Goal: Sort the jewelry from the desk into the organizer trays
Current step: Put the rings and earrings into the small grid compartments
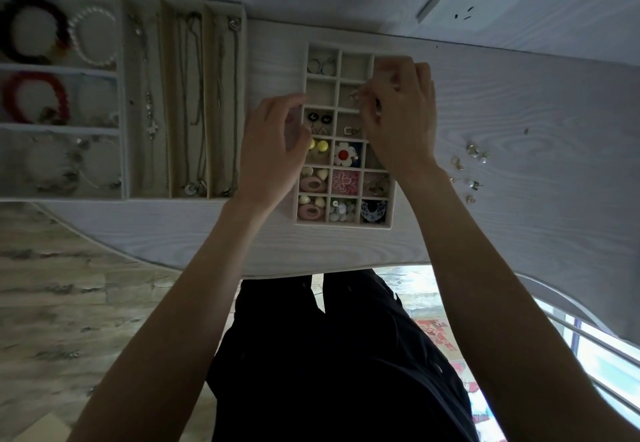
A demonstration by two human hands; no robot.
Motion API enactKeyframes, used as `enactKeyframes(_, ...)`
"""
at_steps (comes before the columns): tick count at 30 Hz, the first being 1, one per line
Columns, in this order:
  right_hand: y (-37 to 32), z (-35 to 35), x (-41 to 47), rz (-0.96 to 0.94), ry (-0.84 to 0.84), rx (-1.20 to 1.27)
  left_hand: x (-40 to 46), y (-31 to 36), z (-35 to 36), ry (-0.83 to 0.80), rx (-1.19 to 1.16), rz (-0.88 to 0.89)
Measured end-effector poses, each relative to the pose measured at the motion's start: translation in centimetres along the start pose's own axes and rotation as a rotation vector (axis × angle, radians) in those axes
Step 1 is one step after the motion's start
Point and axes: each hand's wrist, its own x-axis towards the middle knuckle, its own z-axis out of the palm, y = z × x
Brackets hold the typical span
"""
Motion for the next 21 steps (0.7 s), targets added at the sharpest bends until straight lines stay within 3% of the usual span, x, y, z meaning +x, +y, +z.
enactKeyframes(13,-0.35,0.29,0.21,0.01,-0.028,-0.121,-0.35,0.35,-0.23,0.004,0.001,-0.019)
enactKeyframes(17,-0.31,0.36,0.42,-0.005,-0.101,-0.057,-0.55,0.28,-0.31,0.013,-0.01,-0.016)
enactKeyframes(21,0.08,0.07,0.23,0.069,-0.038,0.0,-0.76,0.14,-0.23,-0.005,-0.025,-0.026)
